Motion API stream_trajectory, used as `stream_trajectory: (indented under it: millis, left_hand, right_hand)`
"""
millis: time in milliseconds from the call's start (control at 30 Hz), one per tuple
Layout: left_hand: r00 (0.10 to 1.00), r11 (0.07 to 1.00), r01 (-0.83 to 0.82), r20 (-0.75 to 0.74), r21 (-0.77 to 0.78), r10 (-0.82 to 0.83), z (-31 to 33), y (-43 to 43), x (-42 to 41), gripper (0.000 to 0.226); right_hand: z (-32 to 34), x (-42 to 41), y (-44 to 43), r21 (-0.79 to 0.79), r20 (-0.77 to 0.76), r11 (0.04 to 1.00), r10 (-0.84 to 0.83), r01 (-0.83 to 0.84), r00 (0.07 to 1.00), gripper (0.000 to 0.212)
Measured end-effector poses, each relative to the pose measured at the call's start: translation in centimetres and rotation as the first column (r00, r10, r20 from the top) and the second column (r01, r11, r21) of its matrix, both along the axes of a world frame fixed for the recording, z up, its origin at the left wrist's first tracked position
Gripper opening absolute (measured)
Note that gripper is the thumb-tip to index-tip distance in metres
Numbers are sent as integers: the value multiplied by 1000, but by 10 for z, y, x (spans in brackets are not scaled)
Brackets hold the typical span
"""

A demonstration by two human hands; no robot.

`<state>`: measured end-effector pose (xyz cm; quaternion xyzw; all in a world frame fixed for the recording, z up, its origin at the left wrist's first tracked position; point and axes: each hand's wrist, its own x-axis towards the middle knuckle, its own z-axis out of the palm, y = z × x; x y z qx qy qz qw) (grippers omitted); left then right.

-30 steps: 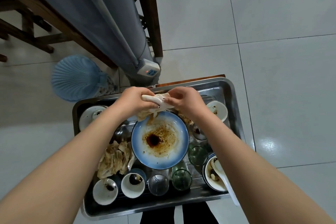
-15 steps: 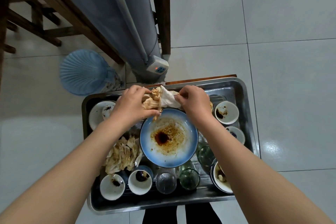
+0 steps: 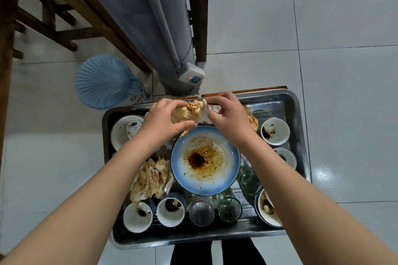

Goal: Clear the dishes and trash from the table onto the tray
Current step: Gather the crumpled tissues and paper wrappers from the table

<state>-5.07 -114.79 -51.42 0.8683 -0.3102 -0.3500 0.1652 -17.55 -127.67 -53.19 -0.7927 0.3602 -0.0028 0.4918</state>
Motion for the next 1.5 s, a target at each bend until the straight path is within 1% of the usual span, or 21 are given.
stream_trajectory:
  millis: [100,167,233,333,433,500,567,633,667,733,800,867,967,1033,1100,1233,1333,1433,1500]
  left_hand:
    - [999,999,44,4,0,-44,1,0,-1,71]
    - [995,995,94,14,25,-95,0,1,0,72]
    - [989,988,145,27,59,-146,-3,1,1,62]
    - [981,982,169,82,89,-176,-8,2,4,47]
    - [962,970,209,150,128,-227,-10,3,6,42]
    - [943,956,237,195,174,-269,-10,4,7,39]
    - [915,925,277,222,259,-336,-11,4,8,39]
    - [891,892,311,226,327,-393,-10,3,8,39]
    - [889,893,308,236,329,-393,-9,2,7,38]
    - [894,927,257,297,273,-336,-8,2,5,32]
    - [903,961,204,344,184,-257,-8,1,2,27]
    - [915,975,196,339,102,-220,-9,3,1,29]
    - [921,965,262,292,31,-259,-11,4,0,38]
    - [922,952,301,239,47,-303,-13,5,-1,44]
    - [919,943,321,215,86,-332,-15,4,0,49]
    - [869,898,394,240,193,-433,-17,-2,0,54]
    - [847,875,416,245,246,-472,-16,-7,-1,58]
    - [862,895,396,254,206,-439,-16,-7,-1,53]
    - [910,942,310,246,128,-333,-14,-7,-3,45]
  right_hand:
    - [0,4,1,-28,43,999,45,-44,998,36]
    - [1,7,0,-25,32,995,96,-96,995,42]
    - [0,10,-1,-55,-1,981,188,-188,982,44]
    - [-3,12,-3,-148,-63,941,297,-304,953,40]
    - [-5,11,-6,-218,-71,918,325,-332,943,28]
    - [-6,9,-9,-267,-97,897,338,-351,936,24]
    - [-9,7,-12,-294,-169,877,345,-381,923,26]
    - [-11,5,-12,-286,-239,872,337,-398,911,32]
    - [-12,4,-11,-264,-257,881,328,-393,909,37]
    - [-11,2,-8,-200,-260,917,289,-345,921,43]
    - [-10,-1,-5,-143,-246,954,225,-265,943,38]
    - [-13,-4,-3,-127,-242,964,196,-232,950,30]
    - [-18,-6,-3,-133,-211,975,147,-177,966,25]
    - [-18,-5,-3,-121,-187,986,94,-118,978,26]
    - [-18,-4,-3,-117,-191,988,75,-99,979,27]
    - [-21,-3,-2,-133,-208,986,73,-102,975,25]
    - [-21,-3,-1,-135,-208,987,57,-87,976,23]
    - [-18,-4,-1,-149,-184,987,37,-65,982,23]
    - [-14,-5,-1,-134,-157,991,-2,-19,988,22]
